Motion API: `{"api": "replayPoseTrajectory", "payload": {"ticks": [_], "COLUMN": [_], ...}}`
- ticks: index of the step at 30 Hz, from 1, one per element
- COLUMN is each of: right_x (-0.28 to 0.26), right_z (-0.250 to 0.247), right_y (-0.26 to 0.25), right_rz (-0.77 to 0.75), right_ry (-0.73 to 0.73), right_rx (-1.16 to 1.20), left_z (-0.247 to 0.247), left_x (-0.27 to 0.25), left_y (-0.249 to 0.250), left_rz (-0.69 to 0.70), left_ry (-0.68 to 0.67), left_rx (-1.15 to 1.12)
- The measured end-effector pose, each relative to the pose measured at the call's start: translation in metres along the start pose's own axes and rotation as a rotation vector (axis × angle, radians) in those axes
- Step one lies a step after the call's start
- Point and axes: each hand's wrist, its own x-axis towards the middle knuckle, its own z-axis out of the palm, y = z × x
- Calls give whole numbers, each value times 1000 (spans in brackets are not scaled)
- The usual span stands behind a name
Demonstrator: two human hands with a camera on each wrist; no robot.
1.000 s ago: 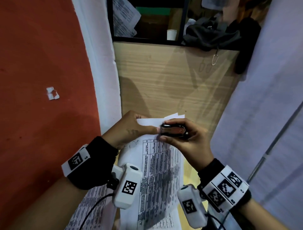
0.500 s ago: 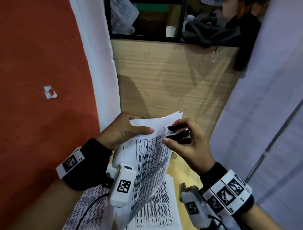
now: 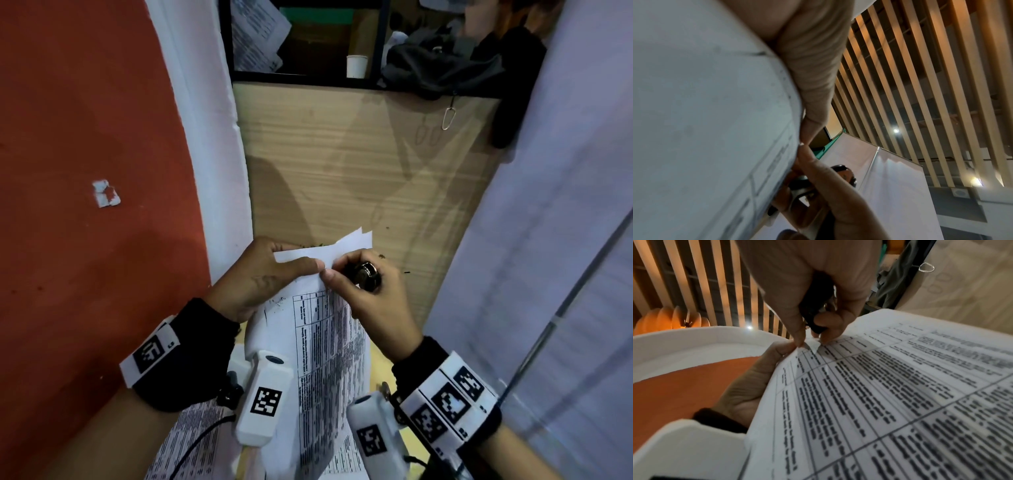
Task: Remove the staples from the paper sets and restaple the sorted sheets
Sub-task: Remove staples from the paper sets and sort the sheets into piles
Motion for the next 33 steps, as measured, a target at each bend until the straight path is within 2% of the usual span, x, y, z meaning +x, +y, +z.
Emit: {"api": "replayPoseTrajectory", "payload": {"ticks": [12, 20, 28, 33], "right_x": [-2, -3, -7, -3], "right_z": [-3, -9, -4, -4], "right_y": [-11, -20, -15, -10], "right_rz": [139, 363, 236, 168], "right_ry": [16, -22, -49, -39], "right_rx": [114, 273, 90, -12], "left_z": [7, 6, 6, 2], "left_x": [-6, -6, -6, -3], "left_y": [-2, -7, -8, -13], "left_rz": [41, 50, 36, 36], "left_ry": [29, 34, 67, 132], "left_rx": [-56, 2, -57, -39]}}
